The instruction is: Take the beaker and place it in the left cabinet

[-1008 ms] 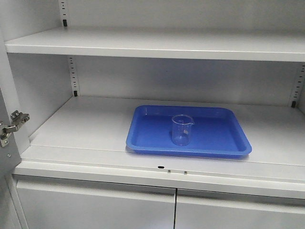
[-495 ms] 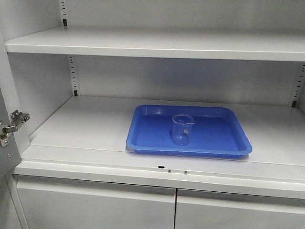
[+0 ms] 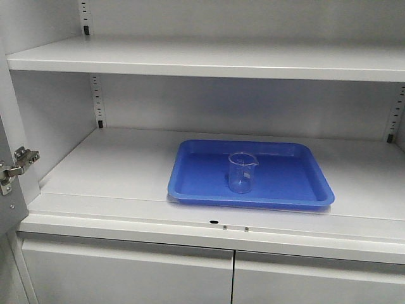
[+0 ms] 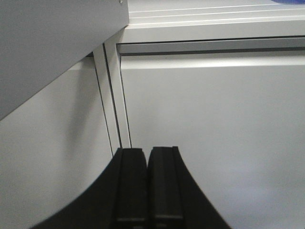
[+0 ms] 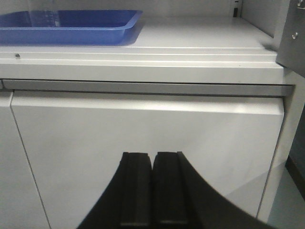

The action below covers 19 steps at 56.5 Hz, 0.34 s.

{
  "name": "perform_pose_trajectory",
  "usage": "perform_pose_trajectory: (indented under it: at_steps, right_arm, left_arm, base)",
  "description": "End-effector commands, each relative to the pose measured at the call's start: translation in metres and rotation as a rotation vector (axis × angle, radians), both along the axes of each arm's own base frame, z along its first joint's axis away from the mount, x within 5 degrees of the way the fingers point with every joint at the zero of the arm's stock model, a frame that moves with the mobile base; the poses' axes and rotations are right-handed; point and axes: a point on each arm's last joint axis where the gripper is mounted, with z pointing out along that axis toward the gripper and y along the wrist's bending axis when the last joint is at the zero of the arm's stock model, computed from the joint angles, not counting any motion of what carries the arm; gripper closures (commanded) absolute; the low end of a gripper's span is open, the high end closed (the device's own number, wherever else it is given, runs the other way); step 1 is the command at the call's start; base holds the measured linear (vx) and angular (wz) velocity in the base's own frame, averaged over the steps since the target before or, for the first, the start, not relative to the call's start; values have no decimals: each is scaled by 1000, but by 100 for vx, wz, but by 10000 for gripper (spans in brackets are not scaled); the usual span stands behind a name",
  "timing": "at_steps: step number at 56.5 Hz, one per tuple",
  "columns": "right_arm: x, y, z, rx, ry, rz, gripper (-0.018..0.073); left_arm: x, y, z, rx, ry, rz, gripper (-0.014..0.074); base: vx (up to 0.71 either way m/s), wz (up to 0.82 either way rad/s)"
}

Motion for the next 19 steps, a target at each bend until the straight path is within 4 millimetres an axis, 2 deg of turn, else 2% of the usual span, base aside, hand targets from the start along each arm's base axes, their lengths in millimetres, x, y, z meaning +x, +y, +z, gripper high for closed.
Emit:
perform_pose_trajectory:
  at_steps: [1, 19]
  right_arm:
    - [0, 1, 8, -12, -97, 14, 563]
    - [0, 1, 8, -12, -97, 14, 563]
  left_arm:
    - [0, -2, 12, -12, -110, -21, 593]
    - [0, -2, 12, -12, -110, -21, 593]
  base:
    - [0, 0]
    - [0, 0]
